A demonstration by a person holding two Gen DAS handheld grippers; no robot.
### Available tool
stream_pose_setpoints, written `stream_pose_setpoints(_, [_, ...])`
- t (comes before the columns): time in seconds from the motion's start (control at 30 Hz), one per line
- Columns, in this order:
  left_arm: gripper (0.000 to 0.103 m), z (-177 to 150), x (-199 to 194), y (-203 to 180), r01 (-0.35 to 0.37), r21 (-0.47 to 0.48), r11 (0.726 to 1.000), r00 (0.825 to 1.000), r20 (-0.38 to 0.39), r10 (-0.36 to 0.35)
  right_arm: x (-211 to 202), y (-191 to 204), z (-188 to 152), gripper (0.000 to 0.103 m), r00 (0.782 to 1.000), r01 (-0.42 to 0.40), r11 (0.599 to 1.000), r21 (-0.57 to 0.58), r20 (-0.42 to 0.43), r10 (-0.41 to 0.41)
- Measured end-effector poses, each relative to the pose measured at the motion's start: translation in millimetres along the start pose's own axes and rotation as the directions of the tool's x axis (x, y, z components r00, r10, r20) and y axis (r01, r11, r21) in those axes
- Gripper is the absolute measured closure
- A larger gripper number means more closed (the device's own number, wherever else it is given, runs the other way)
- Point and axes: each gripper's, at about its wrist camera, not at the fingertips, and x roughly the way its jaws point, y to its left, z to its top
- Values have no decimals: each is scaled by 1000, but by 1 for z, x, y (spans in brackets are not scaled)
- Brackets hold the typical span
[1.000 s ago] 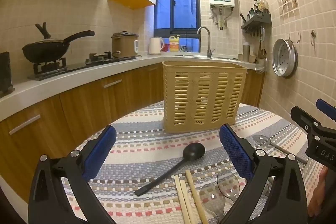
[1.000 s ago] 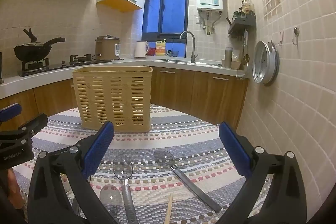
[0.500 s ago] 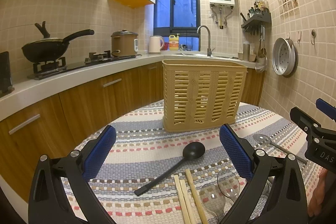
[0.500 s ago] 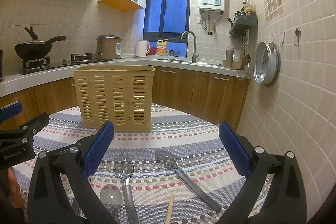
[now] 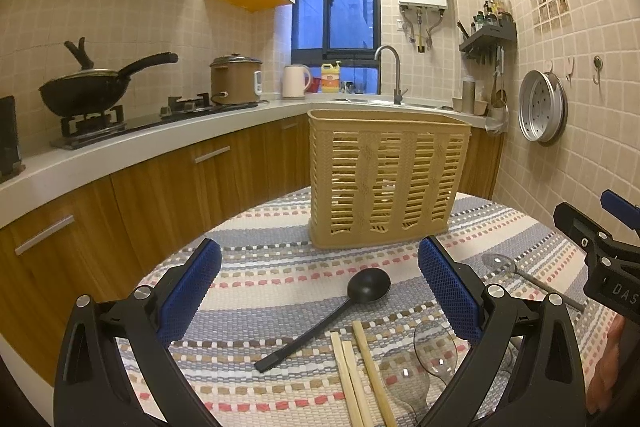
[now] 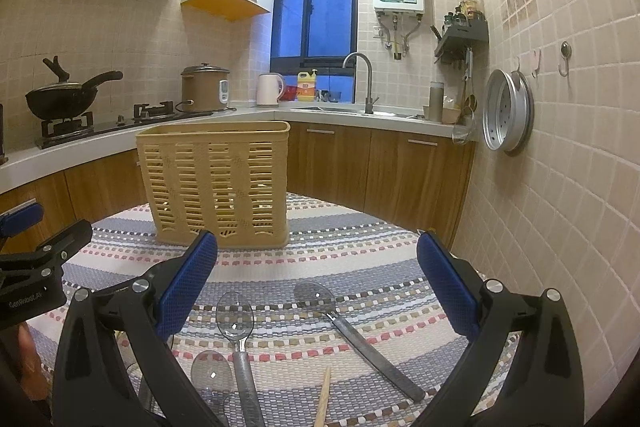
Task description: Organize utensils
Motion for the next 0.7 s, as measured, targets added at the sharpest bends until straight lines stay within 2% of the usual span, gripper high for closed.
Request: stream_pose_setpoints(0.7, [7,0,2,2,0,0,1000,1000,-6,0,3,5,-1,8,1000,-9,1000,-19,-16,8])
